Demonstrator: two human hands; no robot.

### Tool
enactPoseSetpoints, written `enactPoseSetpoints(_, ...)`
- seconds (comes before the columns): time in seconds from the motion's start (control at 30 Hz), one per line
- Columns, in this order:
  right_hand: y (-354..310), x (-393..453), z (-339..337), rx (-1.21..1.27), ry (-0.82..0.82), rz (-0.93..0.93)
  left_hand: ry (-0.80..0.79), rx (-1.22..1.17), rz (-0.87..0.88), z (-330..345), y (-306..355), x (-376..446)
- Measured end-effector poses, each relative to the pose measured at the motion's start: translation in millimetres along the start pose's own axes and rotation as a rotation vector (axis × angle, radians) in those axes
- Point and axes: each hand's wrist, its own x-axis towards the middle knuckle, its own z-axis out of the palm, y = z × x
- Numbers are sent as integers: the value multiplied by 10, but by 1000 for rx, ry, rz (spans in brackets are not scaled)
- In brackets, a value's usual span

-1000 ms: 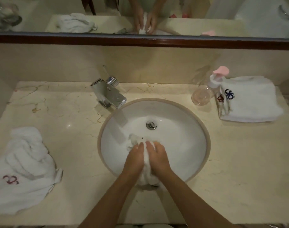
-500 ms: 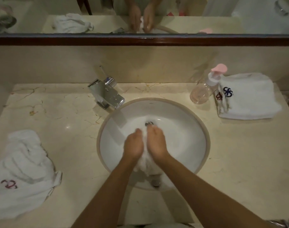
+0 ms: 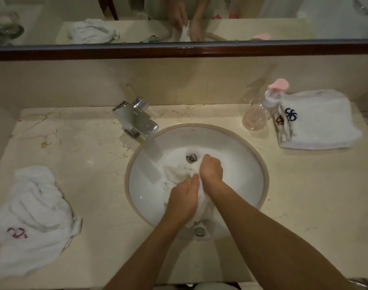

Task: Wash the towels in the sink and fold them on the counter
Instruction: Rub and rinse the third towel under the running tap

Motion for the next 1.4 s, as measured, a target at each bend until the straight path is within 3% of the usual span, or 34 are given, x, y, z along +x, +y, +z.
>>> enactPoseSetpoints(0.07,107,30,-188,472,-144,165,23,-58,12,-86,-61,-3)
enactPoseSetpoints(0.13,258,-118,-405,857,-253,303,33,-302,-123,-224,-229,165)
enactPoseSetpoints(0.23,599,-365,-684,1161,-376,349,-19,-927,-431,-468,-428,275)
enactPoseSetpoints(0.3,689,-497,-656,1307,-478,438,-41,-1108,-528,-501,-503,267)
enactPoseSetpoints(0.37,755,-534,-540,1090,-406,413,-110,-1184,-551,-393,-453,217)
enactPoseSetpoints(0.43,701,-568,-392,854,-435,415,-174,-1164,-595,-216,-376,204)
enactPoseSetpoints(0.5,662,-596,-241,530,-366,246,-67,-841,-500,-71,-343,234)
enactPoseSetpoints(0.57,564,-566,-172,218,-239,33,61,-368,-255,31,-258,76)
enactPoseSetpoints(0.63,401,-462,-172,212,-168,-43,42,-90,-10,114,-184,-155)
enactPoseSetpoints(0.73,324,-467,-97,57,-241,-149,102,-62,-90,56,-268,24)
enactPoseSetpoints(0.83,332,-674,2,-161,-379,-317,64,-203,-201,-123,-340,382)
enactPoseSetpoints(0.93,157,-338,13,-76,-200,-187,23,-134,-85,-40,-222,206)
enactPoseSetpoints(1.0,124,-218,30,24,-198,-70,73,-72,-22,-47,-255,176)
enactPoseSetpoints(1.1,238,-563,83,-147,-387,-278,77,-179,-143,-249,-248,407)
enactPoseSetpoints(1.13,256,-576,96,-196,-361,-338,66,-182,-164,-256,-241,403)
enactPoseSetpoints(1.23,77,-148,85,-50,-214,-87,82,-39,-67,-87,-184,135)
enactPoseSetpoints(1.3,111,-57,90,-47,-226,19,126,-10,-19,-40,-228,114)
enactPoseSetpoints(1.4,305,-325,177,-198,-373,-214,137,-73,-151,-142,-222,447)
